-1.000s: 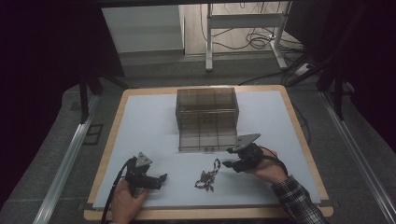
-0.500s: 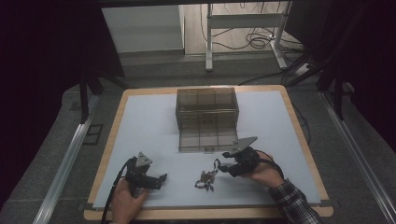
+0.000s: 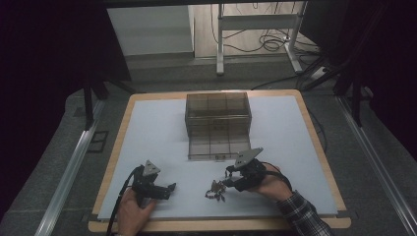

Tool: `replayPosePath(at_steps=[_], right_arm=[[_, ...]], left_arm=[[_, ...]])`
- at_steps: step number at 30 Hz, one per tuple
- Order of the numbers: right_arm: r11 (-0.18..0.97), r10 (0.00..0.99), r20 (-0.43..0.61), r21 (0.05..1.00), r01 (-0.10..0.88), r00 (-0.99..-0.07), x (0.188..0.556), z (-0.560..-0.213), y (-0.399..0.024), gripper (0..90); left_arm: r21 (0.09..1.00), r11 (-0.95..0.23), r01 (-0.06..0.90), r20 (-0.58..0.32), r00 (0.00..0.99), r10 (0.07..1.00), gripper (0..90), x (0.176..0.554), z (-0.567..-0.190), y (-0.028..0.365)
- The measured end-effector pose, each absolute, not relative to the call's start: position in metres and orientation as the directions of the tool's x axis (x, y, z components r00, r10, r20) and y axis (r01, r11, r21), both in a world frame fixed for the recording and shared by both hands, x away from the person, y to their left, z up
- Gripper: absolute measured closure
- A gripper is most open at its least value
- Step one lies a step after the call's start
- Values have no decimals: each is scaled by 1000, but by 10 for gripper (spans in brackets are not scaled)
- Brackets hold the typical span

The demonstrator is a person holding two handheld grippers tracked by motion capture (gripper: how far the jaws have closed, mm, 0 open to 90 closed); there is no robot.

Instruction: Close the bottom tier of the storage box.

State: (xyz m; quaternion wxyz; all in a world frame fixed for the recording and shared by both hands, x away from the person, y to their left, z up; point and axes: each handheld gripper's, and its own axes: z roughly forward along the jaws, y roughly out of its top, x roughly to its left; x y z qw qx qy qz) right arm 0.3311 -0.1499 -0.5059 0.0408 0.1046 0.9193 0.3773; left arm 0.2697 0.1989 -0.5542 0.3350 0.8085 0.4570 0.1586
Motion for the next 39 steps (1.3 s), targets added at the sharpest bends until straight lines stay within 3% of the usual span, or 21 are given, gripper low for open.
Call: replayPosePath(at_steps=[18, 30, 39], right_arm=[[725, 154, 55, 672, 151, -986, 325, -523, -129, 500], [734, 131, 55, 666, 134, -990, 323, -522, -130, 752], [727, 135, 31, 677, 120, -990, 321, -518, -131, 826]], left_arm=[[687, -358, 633, -50, 532, 845, 0, 270, -554, 199], [687, -358, 633, -49, 532, 845, 0, 270, -554, 199], [687, -358, 632, -50, 532, 845, 0, 270, -554, 199]])
